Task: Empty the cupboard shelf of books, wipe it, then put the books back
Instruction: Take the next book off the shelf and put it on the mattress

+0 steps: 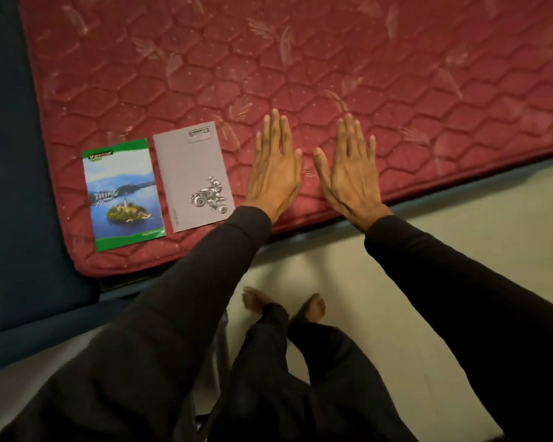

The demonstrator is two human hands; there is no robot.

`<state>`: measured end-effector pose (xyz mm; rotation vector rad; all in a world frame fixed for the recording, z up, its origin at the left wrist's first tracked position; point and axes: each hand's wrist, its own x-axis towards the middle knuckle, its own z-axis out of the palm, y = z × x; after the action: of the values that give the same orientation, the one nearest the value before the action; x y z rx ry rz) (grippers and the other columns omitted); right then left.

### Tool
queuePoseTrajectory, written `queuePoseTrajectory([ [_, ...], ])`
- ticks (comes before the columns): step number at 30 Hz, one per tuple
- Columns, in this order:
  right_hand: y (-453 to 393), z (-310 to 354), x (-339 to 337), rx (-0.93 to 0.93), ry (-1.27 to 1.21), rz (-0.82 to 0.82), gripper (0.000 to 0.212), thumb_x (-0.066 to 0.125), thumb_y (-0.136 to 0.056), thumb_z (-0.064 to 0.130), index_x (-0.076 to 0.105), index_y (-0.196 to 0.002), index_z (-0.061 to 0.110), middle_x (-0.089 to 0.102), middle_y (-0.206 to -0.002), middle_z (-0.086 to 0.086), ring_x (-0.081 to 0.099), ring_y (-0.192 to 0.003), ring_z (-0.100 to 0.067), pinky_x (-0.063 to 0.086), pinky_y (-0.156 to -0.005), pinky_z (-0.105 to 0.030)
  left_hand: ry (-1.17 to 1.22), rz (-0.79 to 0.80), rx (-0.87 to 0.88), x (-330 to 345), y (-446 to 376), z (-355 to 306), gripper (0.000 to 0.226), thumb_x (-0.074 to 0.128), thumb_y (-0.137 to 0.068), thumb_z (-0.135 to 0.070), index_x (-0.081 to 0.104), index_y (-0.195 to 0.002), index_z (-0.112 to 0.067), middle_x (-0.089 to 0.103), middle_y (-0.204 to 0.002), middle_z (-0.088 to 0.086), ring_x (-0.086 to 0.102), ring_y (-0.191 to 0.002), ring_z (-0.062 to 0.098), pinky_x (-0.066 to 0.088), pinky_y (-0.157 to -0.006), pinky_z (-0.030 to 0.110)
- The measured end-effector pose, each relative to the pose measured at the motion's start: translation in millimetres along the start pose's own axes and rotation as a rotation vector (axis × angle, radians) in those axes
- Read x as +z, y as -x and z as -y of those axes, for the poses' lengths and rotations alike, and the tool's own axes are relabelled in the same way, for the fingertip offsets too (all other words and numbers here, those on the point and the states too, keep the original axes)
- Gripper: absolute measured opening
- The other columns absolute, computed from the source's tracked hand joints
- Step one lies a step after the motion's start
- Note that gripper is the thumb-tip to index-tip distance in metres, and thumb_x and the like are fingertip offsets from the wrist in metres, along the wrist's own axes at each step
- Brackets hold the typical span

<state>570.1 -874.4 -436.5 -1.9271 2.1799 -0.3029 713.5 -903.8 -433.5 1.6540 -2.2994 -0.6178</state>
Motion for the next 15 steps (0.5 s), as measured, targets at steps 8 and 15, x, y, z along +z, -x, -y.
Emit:
queuePoseTrajectory([
  [8, 40, -96, -74, 0.197, 0.016, -0.099, 0.070, 0.023, -0.102, 0.049, 0.017, -0.153, 0.002, 0.013, -0.162, -0.015, 0.009, -0.150, -0.028, 0.005, -0.121, -0.050, -0.031, 0.081, 0.215, 15, -13, -118, 0.059, 0.026, -0.105, -0.022, 0.004, -0.151, 0.007, -0.002, -0.161, 0.024, -0.003, -0.150, 0.034, 0.000, -0.123, 0.042],
  [15, 77, -167, -120, 0.332, 0.015, -0.139, 0.069, 0.022, -0.103, 0.048, 0.014, -0.154, 0.002, 0.009, -0.162, -0.015, 0.006, -0.151, -0.028, 0.004, -0.122, -0.049, -0.071, 0.113, 0.376, 33, -21, -204, 0.058, 0.026, -0.105, -0.022, 0.006, -0.151, 0.008, 0.000, -0.160, 0.025, -0.001, -0.150, 0.035, 0.001, -0.122, 0.044],
])
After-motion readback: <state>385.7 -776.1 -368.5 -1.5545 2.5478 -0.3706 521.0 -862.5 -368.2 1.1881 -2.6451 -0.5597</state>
